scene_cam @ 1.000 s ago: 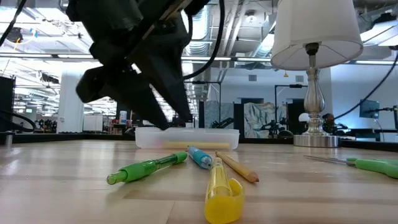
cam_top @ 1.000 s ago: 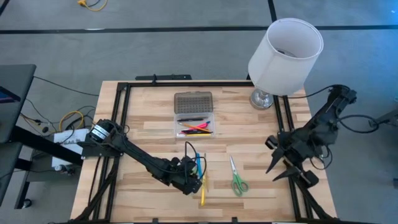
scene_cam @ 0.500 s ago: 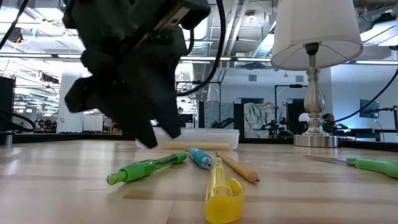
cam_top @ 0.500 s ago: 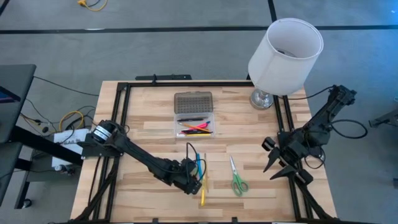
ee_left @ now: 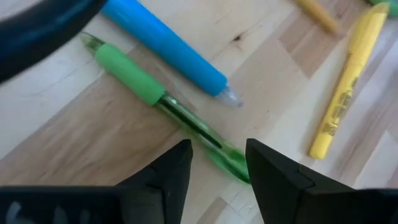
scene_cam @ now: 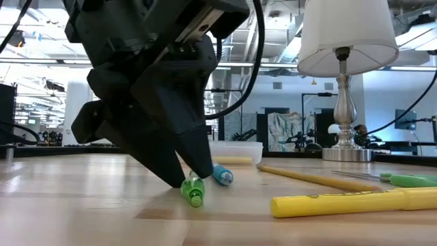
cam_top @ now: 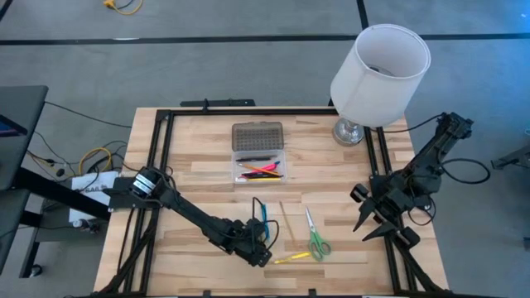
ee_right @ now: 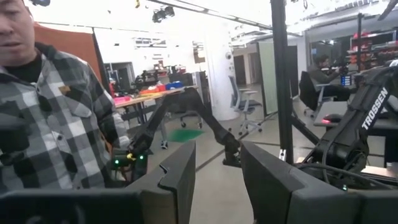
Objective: Pick & place school supplies into a supply box
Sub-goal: Put the green transparent pen into the supply box
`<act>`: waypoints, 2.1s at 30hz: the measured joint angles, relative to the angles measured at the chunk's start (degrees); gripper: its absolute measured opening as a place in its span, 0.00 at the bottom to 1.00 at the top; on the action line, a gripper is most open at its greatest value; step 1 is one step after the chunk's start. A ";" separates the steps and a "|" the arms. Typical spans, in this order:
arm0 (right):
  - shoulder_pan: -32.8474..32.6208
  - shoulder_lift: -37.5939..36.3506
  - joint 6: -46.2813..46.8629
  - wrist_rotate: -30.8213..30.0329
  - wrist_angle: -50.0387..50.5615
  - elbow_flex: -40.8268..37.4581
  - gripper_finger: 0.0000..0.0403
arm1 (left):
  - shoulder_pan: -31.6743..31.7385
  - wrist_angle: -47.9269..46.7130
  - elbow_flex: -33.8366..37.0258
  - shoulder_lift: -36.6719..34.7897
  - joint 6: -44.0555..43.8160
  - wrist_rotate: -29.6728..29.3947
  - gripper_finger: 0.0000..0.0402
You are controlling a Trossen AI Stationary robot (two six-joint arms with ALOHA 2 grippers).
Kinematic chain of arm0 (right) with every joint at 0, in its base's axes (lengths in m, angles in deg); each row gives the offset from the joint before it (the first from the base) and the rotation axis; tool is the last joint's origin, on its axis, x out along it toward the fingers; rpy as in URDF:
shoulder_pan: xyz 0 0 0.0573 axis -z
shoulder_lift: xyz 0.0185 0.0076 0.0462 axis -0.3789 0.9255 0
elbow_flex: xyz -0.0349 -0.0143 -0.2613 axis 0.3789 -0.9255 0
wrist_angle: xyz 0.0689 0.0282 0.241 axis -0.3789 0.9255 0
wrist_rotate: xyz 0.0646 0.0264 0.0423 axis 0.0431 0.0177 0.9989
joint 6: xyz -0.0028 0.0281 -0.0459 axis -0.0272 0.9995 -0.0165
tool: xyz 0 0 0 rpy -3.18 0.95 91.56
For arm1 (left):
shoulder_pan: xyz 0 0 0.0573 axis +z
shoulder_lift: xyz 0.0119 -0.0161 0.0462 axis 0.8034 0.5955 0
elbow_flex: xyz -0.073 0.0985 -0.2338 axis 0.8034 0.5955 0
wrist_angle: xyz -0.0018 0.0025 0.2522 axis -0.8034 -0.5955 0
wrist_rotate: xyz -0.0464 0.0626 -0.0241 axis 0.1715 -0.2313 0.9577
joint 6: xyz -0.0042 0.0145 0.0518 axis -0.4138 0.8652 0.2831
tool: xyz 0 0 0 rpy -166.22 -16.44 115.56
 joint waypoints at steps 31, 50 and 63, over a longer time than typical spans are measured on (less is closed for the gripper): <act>0.05 3.85 7.63 -0.13 0.68 0.00 0.30 | -0.28 -13.38 -0.15 -0.40 7.33 3.47 0.09; 2.24 25.21 19.35 -8.57 -19.62 0.00 0.30 | -1.41 -18.23 -0.27 -0.52 6.54 1.54 0.10; 9.66 27.67 21.04 -5.49 -25.97 0.00 0.30 | -3.44 -21.62 -0.27 -0.52 4.23 -0.40 0.05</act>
